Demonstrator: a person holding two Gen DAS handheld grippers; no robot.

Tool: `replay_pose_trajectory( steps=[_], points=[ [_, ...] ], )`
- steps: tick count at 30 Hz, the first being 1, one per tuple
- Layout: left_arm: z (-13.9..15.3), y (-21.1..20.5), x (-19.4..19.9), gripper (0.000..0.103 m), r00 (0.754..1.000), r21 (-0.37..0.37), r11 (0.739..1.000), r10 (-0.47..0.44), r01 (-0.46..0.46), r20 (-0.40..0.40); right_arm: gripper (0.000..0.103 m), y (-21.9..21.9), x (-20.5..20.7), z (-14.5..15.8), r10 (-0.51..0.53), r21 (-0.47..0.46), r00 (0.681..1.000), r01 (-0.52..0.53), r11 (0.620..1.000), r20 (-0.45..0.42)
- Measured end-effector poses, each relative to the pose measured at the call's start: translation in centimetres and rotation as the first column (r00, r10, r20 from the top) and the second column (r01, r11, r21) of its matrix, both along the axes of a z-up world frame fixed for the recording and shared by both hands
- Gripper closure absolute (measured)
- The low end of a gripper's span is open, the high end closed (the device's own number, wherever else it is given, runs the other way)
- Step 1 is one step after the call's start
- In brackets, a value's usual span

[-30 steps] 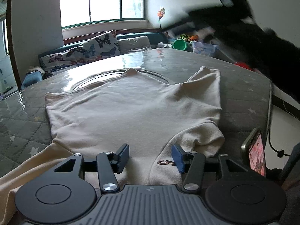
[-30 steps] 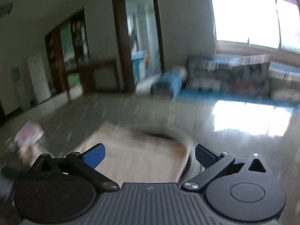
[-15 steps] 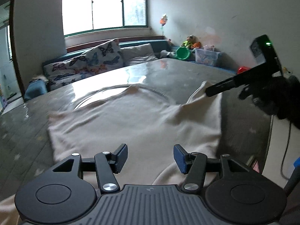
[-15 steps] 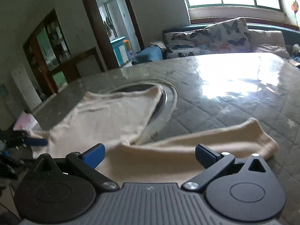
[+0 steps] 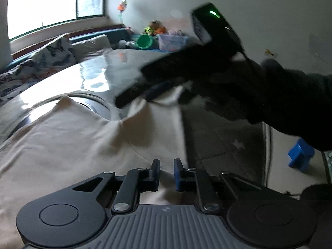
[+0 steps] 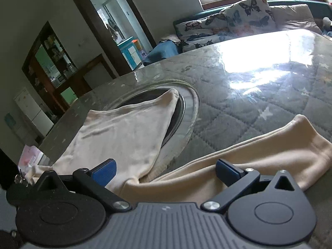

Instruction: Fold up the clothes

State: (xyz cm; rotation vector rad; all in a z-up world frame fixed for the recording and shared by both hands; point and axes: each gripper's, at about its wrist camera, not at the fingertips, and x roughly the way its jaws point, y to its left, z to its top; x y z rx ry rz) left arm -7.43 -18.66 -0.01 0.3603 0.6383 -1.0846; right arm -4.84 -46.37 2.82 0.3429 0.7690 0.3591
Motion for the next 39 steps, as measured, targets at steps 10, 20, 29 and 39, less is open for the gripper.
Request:
replay_pose_trajectory(
  steps=[10,20,29,39],
  points=[
    [-0.3,0.0,-0.1,0.087,1.000,0.007,1.000,-0.017,0.017,-0.005,0.000,-1.5,2.7,-0.4,-0.093,-0.058,0.995,0.095,0.994,0.041],
    [0.2,0.6,-0.2,0.079,1.000,-0.007,1.000,0.023,-0.023,-0.003,0.000,-7.4,-0.5,0.4,-0.298,-0.120,0.952,0.304,0.945,0.061],
    [0.7,0.8,0.4,0.074,0.997,-0.013,0.997,0.074,-0.074,-0.001,0.015,-8.0,-2.5,-1.2,-0.356,-0.248,0.931,0.364,0.898,0.075],
    [1.4,0.9,0.2,0.059,0.994,-0.021,0.995,0.102,-0.101,0.027,0.063,-5.9,-1.6,-1.2,-0.377,-0.292,0.920,0.391,0.873,0.104]
  ],
)
